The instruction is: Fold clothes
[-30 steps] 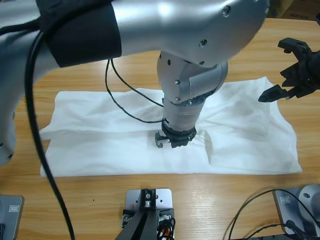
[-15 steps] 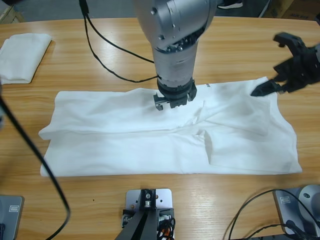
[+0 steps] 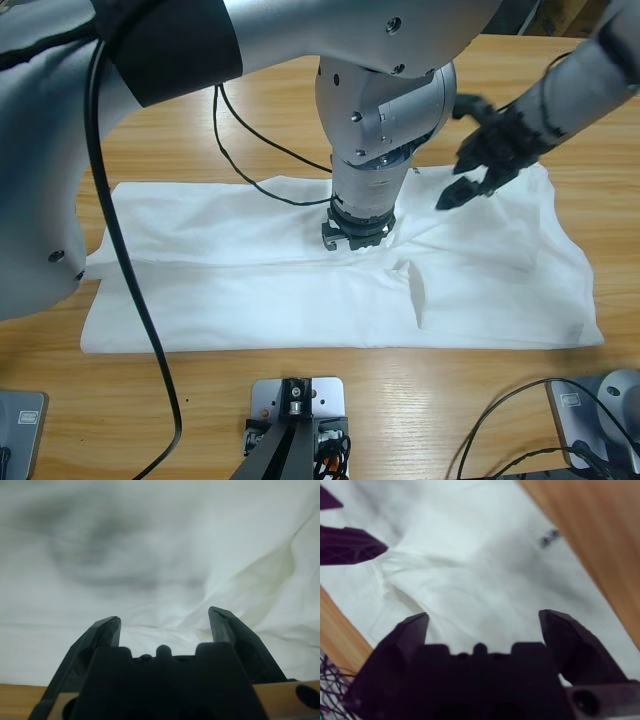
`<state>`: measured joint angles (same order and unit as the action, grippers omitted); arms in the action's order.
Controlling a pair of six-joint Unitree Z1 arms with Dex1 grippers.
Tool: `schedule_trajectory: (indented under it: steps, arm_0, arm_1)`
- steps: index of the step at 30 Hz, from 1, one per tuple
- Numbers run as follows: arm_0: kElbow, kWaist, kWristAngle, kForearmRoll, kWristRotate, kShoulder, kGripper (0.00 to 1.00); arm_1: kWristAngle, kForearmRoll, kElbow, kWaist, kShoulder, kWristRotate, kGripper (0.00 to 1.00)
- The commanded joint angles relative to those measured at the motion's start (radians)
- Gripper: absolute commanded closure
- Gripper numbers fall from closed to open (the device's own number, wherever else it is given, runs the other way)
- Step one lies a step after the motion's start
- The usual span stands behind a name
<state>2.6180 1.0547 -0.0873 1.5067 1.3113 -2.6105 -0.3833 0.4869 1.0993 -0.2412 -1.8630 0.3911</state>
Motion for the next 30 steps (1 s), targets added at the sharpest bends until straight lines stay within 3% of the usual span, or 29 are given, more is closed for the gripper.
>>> schedule_trajectory:
  steps: [1, 3, 5, 10, 26, 28, 30]
  arm_0:
    - [0.012, -0.009, -0.034, 0.155, 0.009, -0.003, 0.206]
    - [-0.064, -0.033, -0.056, 0.155, 0.011, 0.049, 0.169]
    - [-0.159, -0.058, -0.089, 0.153, 0.02, 0.113, 0.161]
    - [-0.289, -0.077, -0.12, 0.149, 0.017, 0.187, 0.161]
    - [-0.306, -0.075, -0.12, 0.145, 0.016, 0.183, 0.161]
    - [-0.306, -0.075, -0.12, 0.145, 0.016, 0.181, 0.161]
    - [-0.308, -0.075, -0.12, 0.146, 0.015, 0.179, 0.161]
  arm_1:
    - [0.024, -0.032, -0.004, -0.036, -0.118, 0.049, 0.202]
    - [0.024, -0.051, -0.007, -0.035, -0.131, 0.051, 0.235]
    - [0.024, -0.065, -0.004, -0.035, -0.135, 0.051, 0.352]
    - [0.026, -0.08, -0.002, -0.029, -0.136, 0.05, 0.386]
    - [0.052, -0.104, -0.01, -0.044, -0.191, 0.051, 0.398]
    - [0.05, -0.105, -0.011, -0.048, -0.197, 0.053, 0.552]
    - [0.045, -0.102, -0.014, -0.057, -0.192, 0.059, 0.858]
